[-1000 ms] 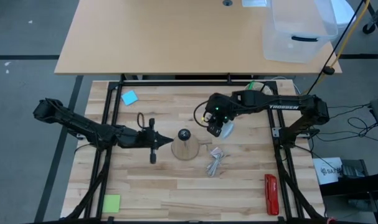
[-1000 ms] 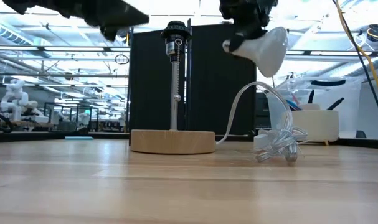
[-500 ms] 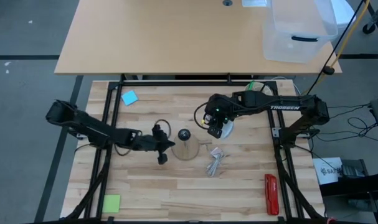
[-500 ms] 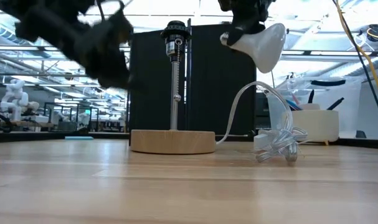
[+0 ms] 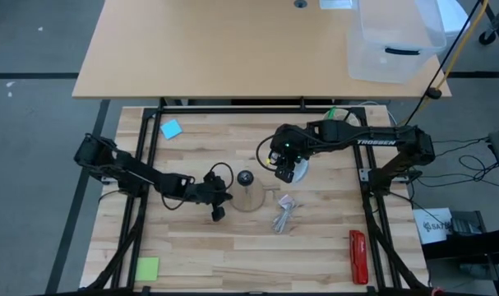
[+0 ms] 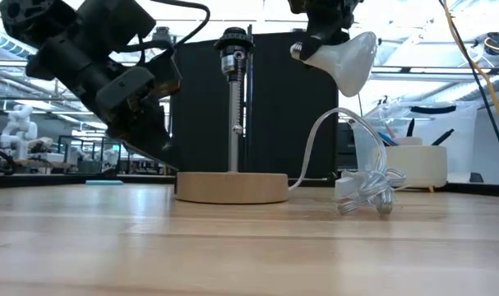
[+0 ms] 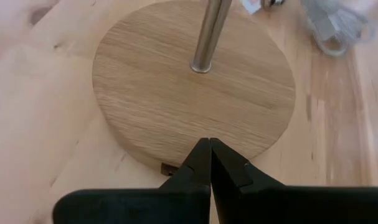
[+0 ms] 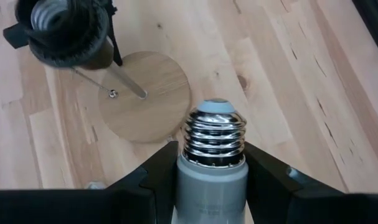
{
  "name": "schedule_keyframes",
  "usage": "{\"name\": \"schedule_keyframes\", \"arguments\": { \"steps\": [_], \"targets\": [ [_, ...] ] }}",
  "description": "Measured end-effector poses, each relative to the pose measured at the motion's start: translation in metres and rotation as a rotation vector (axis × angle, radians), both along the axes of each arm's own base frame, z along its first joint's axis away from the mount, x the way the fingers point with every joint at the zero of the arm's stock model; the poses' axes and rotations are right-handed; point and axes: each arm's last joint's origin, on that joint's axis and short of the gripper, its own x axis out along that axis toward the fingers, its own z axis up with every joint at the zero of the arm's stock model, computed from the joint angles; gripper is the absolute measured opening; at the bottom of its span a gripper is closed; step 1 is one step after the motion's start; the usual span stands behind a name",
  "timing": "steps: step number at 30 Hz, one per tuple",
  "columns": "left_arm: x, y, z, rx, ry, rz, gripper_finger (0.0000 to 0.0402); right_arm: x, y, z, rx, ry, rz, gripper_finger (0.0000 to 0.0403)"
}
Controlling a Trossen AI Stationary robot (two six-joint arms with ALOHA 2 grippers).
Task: Screw lightbulb
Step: Insert the lightbulb into the lamp
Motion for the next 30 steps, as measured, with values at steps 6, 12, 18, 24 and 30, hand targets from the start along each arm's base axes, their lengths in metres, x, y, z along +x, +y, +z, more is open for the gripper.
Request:
{"name": "schedule_keyframes", "arguments": {
  "steps": [6,12,18,24,30],
  "targets": [
    [0.014,0.009,-0.010,0.000,-0.063,0.037,0.0000,0.000,0.000,0.000,-0.009,0.003,0.015,0.0145],
    [0.040,0.018,-0.026,0.018,-0.159,0.082,0.0000,-0.001,0.000,0.000,-0.017,0.011,0.028,0.0145],
    [0.054,0.023,-0.026,0.070,-0.187,0.064,0.0000,-0.003,0.000,-0.002,-0.019,0.037,0.034,0.0145],
    [0.053,0.025,-0.011,0.125,-0.199,0.030,0.0000,-0.004,-0.001,-0.002,-0.063,0.060,0.028,0.0145],
    [0.041,0.026,0.029,0.169,-0.223,0.001,0.0000,-0.005,-0.002,-0.002,-0.083,0.066,0.042,0.0145]
  ]
}}
